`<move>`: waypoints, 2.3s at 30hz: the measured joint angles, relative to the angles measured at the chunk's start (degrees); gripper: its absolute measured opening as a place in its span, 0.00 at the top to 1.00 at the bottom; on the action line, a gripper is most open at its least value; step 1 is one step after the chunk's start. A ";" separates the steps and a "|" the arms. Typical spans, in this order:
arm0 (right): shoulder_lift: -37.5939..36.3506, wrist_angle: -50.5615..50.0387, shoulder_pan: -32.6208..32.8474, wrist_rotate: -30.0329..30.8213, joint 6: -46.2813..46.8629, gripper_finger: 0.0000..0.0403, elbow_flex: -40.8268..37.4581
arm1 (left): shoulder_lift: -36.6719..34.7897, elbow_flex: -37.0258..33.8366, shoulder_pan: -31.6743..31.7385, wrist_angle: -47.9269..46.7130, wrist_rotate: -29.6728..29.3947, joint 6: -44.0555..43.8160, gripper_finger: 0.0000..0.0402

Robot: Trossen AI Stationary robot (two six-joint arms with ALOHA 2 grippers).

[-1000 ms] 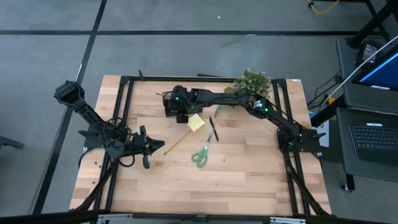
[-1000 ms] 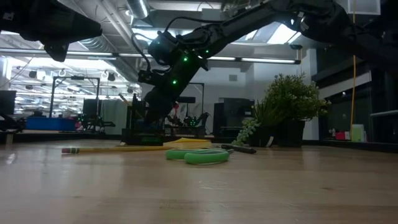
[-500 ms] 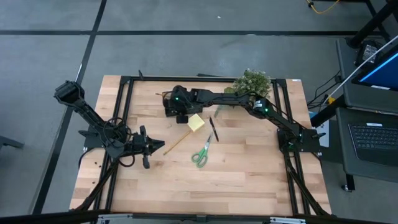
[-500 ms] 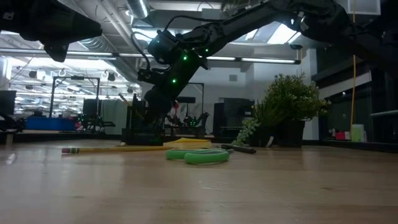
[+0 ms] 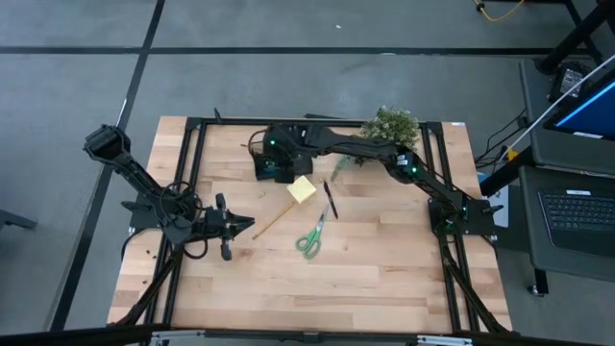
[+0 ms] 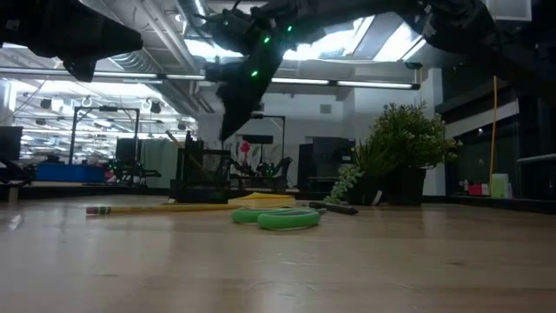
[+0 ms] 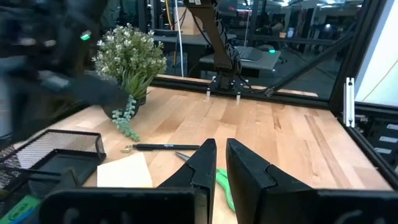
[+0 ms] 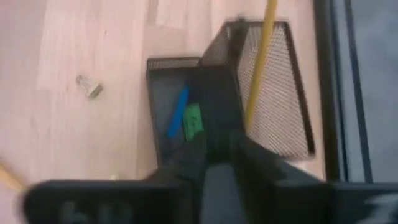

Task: Pick and place office supplies into organizer
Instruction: Put the left yellow paper clip into the black desk organizer

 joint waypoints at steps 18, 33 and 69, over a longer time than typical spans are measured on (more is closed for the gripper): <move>-6.35 -17.21 8.21 6.03 12.25 1.00 0.67 | -0.09 0.00 0.00 0.04 -0.63 2.61 0.92; -10.72 -6.15 10.33 6.21 23.06 1.00 -23.15 | -0.09 0.02 -0.04 -1.52 -0.47 2.60 0.92; -46.74 66.12 12.27 1.13 18.89 0.99 -85.55 | 1.83 21.78 25.18 -58.39 24.17 -33.56 0.88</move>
